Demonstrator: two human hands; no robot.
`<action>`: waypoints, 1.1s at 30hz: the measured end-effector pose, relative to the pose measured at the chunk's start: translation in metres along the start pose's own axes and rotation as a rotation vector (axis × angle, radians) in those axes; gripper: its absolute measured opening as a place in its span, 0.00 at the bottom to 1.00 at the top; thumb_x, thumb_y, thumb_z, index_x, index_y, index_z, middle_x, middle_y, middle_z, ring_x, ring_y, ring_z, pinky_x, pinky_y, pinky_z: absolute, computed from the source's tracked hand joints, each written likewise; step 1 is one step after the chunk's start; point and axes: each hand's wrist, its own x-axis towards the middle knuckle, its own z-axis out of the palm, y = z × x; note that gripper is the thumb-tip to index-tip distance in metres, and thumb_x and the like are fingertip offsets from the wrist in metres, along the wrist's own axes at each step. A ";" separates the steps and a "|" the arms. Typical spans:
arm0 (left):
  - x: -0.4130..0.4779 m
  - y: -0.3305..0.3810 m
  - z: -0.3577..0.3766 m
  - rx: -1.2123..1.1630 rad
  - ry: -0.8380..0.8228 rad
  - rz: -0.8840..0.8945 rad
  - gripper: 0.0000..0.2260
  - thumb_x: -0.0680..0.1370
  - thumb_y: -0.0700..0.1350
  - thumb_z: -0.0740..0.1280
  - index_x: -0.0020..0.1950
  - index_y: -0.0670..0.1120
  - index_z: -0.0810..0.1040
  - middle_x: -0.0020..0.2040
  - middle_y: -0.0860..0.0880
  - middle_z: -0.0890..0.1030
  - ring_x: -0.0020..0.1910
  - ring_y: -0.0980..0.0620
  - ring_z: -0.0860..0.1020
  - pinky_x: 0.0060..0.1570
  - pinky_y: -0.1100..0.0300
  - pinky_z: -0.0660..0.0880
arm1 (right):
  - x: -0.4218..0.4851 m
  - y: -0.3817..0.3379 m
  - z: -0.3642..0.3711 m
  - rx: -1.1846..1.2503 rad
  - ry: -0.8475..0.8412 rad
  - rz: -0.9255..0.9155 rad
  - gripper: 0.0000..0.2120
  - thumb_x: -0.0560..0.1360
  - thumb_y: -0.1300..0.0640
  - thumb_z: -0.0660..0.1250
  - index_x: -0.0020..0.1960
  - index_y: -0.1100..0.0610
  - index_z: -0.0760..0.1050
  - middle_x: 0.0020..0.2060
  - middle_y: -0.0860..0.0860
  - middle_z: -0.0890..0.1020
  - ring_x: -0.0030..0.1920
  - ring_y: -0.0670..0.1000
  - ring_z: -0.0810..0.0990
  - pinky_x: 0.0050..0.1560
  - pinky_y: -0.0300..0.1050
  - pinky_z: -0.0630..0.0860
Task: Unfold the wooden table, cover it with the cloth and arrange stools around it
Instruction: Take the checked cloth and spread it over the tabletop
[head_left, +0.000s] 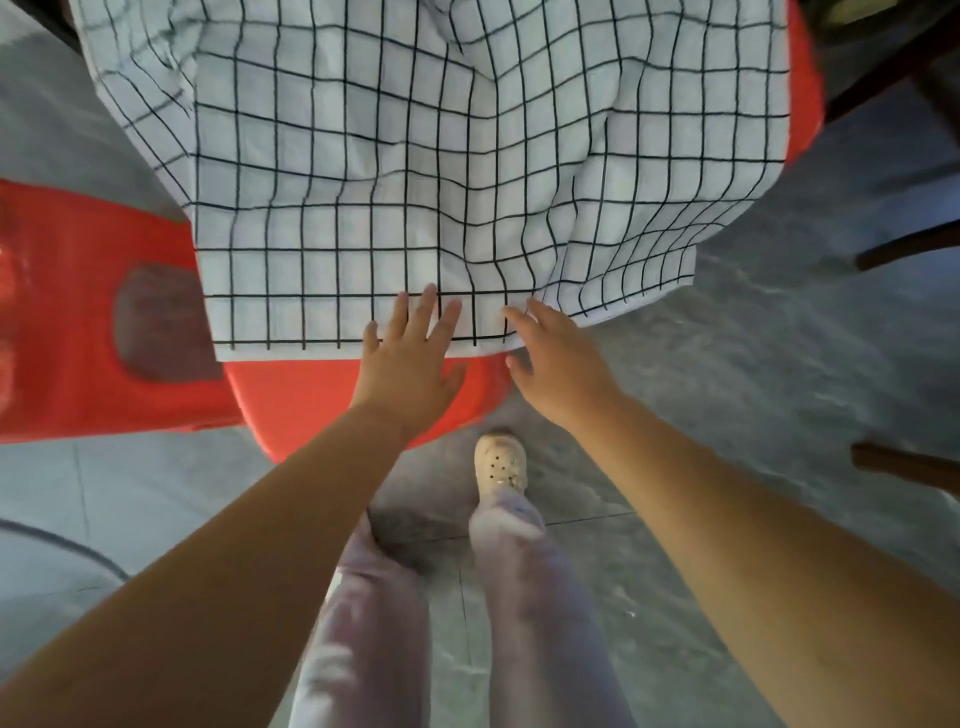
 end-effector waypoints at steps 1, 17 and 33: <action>0.003 0.001 0.008 0.000 0.012 -0.012 0.30 0.79 0.57 0.55 0.77 0.52 0.48 0.78 0.48 0.45 0.77 0.44 0.45 0.71 0.38 0.53 | 0.003 0.006 0.007 0.004 -0.010 -0.007 0.28 0.79 0.53 0.59 0.77 0.50 0.55 0.76 0.54 0.57 0.76 0.54 0.55 0.71 0.51 0.59; 0.007 -0.002 0.036 0.047 0.175 -0.044 0.27 0.78 0.59 0.55 0.75 0.52 0.56 0.77 0.48 0.55 0.75 0.44 0.53 0.65 0.36 0.59 | 0.031 0.039 0.051 1.776 0.179 0.803 0.08 0.80 0.57 0.62 0.57 0.57 0.73 0.55 0.56 0.79 0.55 0.53 0.79 0.63 0.51 0.74; 0.005 -0.001 0.032 0.044 0.133 -0.030 0.32 0.77 0.64 0.52 0.77 0.52 0.51 0.78 0.48 0.48 0.77 0.44 0.47 0.71 0.36 0.50 | 0.007 0.019 0.043 1.506 0.714 0.562 0.38 0.75 0.70 0.64 0.78 0.50 0.50 0.32 0.55 0.67 0.38 0.49 0.73 0.45 0.39 0.80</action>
